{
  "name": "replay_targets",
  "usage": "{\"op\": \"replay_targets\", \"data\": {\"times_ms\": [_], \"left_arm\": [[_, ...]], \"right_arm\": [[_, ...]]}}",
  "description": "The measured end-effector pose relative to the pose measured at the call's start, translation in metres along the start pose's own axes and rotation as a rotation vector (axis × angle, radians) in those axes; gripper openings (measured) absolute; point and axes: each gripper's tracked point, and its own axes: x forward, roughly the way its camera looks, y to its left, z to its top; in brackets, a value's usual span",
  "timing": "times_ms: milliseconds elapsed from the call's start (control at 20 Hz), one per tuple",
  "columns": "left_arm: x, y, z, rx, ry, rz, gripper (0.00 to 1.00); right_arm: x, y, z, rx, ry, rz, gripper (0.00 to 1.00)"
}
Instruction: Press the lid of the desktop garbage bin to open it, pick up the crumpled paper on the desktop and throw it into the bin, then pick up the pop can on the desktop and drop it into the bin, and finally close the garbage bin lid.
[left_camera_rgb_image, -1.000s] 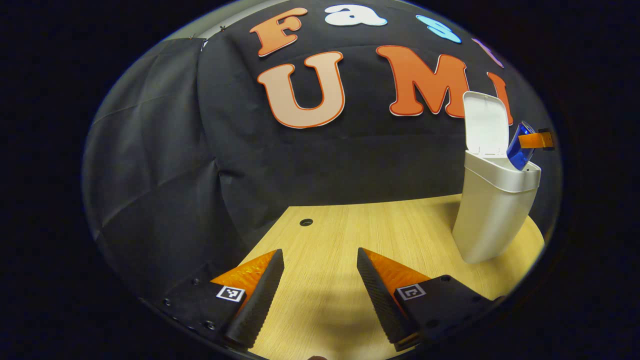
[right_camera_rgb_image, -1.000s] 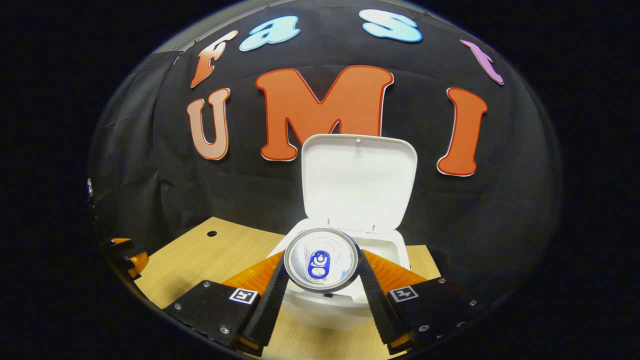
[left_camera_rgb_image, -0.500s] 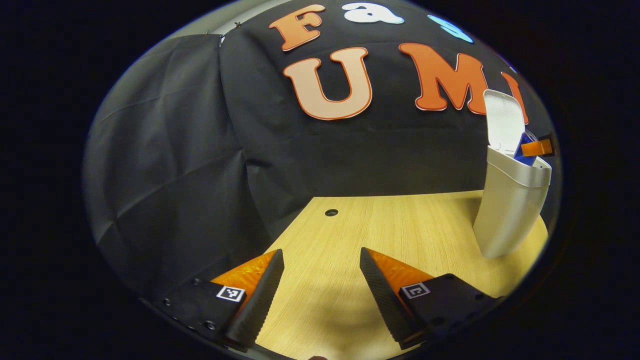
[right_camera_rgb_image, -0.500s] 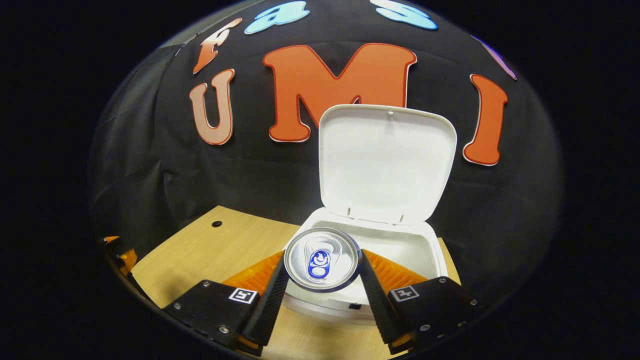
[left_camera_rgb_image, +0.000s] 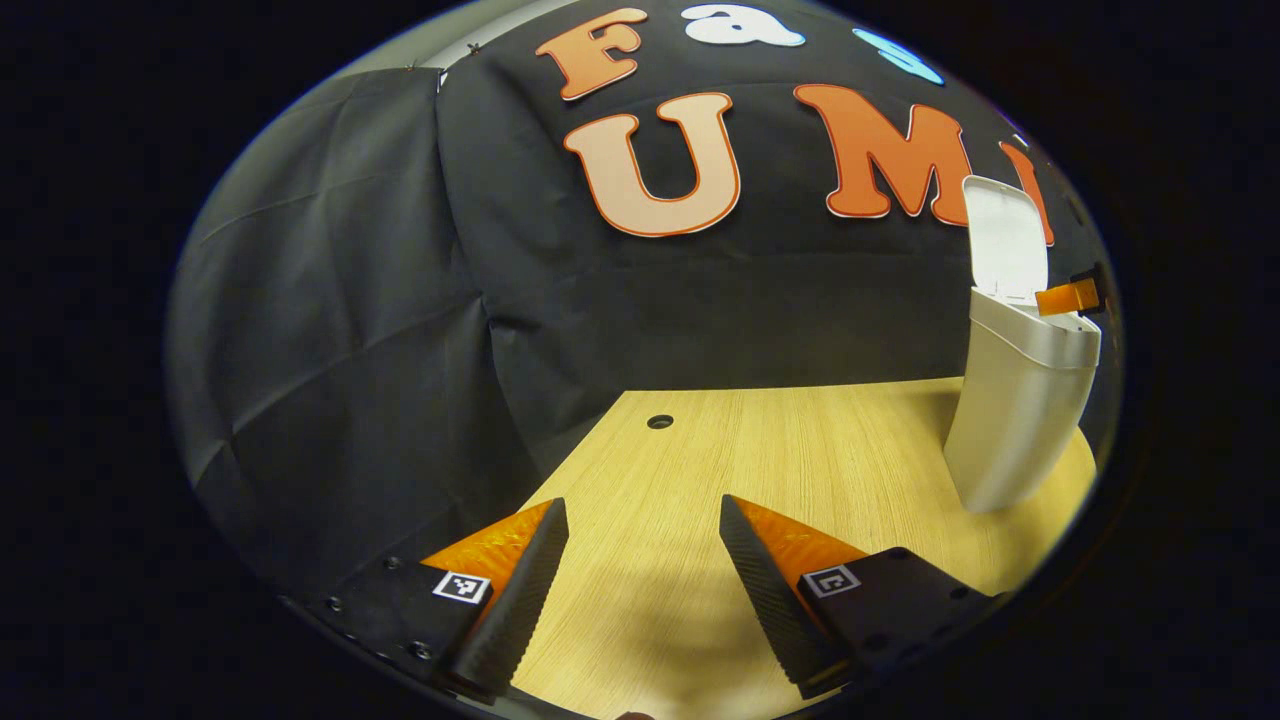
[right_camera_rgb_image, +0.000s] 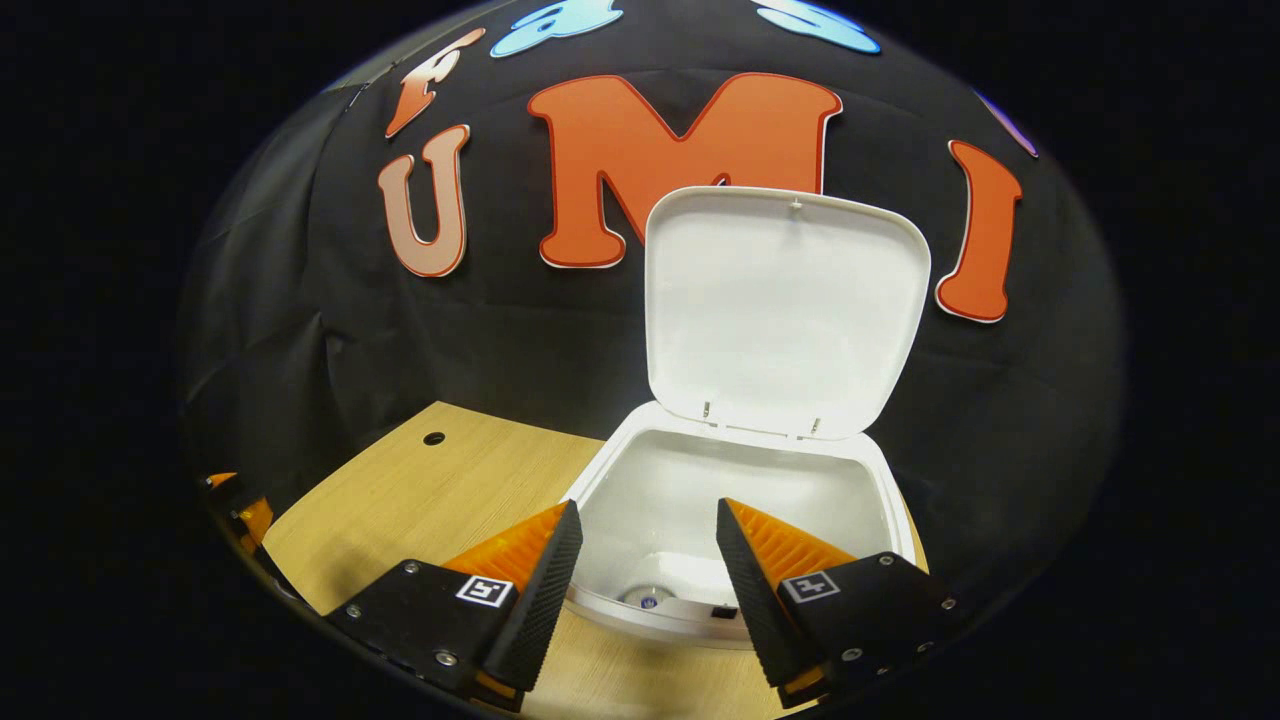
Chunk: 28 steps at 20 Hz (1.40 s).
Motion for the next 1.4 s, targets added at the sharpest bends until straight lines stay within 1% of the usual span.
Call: {"op": "replay_targets", "data": {"times_ms": [200,350,700,900,1050,1400], "left_arm": [[0.0,0.004,0.0,-0.004,-0.009,-0.003,0.97],[-0.002,0.004,-0.005,-0.016,-0.002,-0.015,0.97],[-0.009,0.004,-0.013,-0.007,-0.008,-0.028,0.97],[-0.011,0.004,-0.019,-0.012,0.002,-0.02,0.98],[-0.013,0.004,-0.024,-0.02,0.011,-0.015,0.98],[-0.018,0.01,-0.027,-0.024,0.02,0.017,0.98]], "right_arm": [[-0.005,-0.003,0.015,-0.008,-0.025,-0.016,0.82],[-0.009,-0.009,0.035,-0.016,-0.065,-0.033,0.82],[-0.015,-0.023,0.092,-0.048,-0.162,-0.069,0.82],[-0.015,-0.036,0.127,-0.062,-0.229,-0.091,0.81],[-0.012,-0.044,0.14,-0.059,-0.251,-0.089,0.81],[-0.015,-0.063,0.186,-0.041,-0.383,-0.1,0.81]]}}
